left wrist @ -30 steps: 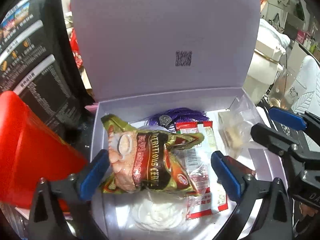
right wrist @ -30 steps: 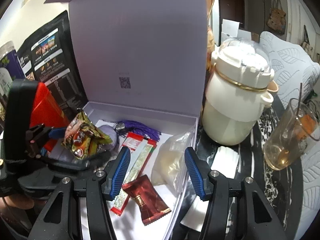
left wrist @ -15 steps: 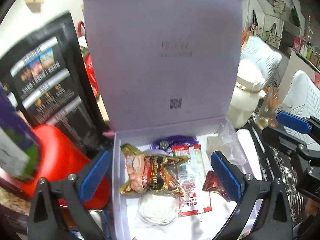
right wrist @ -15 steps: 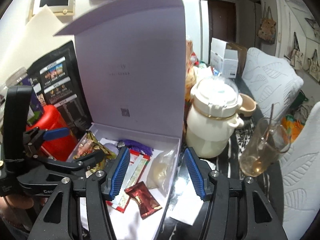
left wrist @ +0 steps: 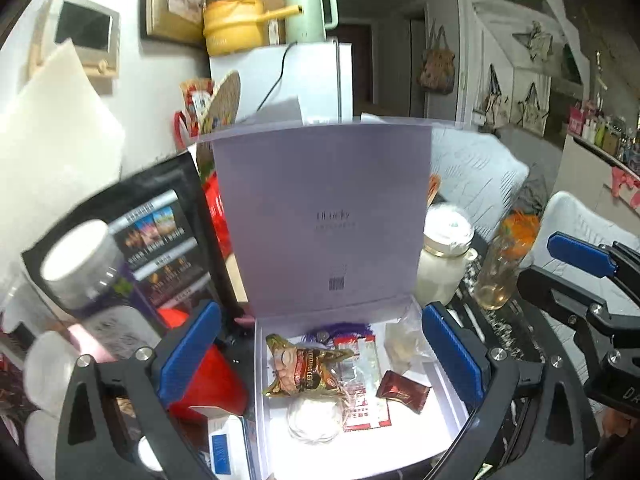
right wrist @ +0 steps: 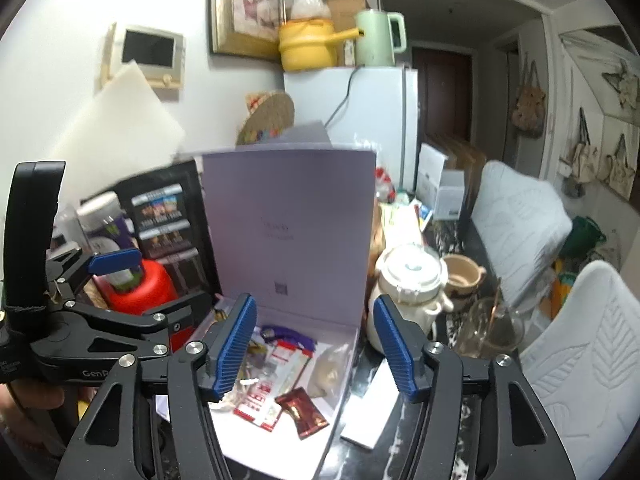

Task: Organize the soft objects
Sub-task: 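Withdraw both open tools from the box toward the loose snacks on the table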

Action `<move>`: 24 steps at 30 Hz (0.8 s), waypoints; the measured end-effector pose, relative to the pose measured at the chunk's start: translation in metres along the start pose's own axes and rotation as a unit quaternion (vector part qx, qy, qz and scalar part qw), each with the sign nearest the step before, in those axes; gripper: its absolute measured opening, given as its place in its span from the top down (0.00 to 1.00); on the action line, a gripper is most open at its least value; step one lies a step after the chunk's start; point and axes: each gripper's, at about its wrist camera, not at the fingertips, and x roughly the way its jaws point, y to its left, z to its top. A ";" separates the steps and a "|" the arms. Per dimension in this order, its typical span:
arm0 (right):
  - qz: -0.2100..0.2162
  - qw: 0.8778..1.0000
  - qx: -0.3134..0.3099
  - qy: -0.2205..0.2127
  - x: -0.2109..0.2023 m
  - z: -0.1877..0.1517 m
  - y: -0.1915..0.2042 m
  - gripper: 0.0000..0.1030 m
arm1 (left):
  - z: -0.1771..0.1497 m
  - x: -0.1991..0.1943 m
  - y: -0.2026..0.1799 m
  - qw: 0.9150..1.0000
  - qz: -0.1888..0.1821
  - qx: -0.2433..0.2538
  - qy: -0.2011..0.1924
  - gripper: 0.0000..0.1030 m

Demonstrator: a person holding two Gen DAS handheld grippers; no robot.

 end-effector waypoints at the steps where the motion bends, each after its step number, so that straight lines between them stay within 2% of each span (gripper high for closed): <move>1: 0.001 1.000 -0.001 -0.004 -0.005 0.001 0.001 0.40 | 0.001 -0.008 0.000 1.000 -0.002 0.001 -0.006 0.01; 6: 0.001 1.000 -0.010 -0.028 -0.034 0.004 0.011 0.40 | 0.001 -0.035 -0.004 1.000 -0.009 0.006 -0.023 0.01; 9: 0.007 0.999 -0.011 -0.040 -0.052 0.005 0.016 0.29 | -0.002 -0.053 -0.006 0.999 -0.012 0.008 -0.035 0.01; 12: 0.013 0.999 -0.014 -0.050 -0.068 0.004 0.021 0.27 | -0.004 -0.071 -0.008 0.999 -0.009 0.013 -0.047 0.01; 15: 0.014 0.998 -0.021 -0.062 -0.084 0.002 0.026 0.17 | -0.007 -0.086 -0.008 0.998 -0.007 0.014 -0.059 0.01; 24: 0.017 0.996 -0.027 -0.083 -0.122 -0.018 0.038 0.12 | -0.029 -0.120 -0.012 0.997 -0.003 0.020 -0.075 0.00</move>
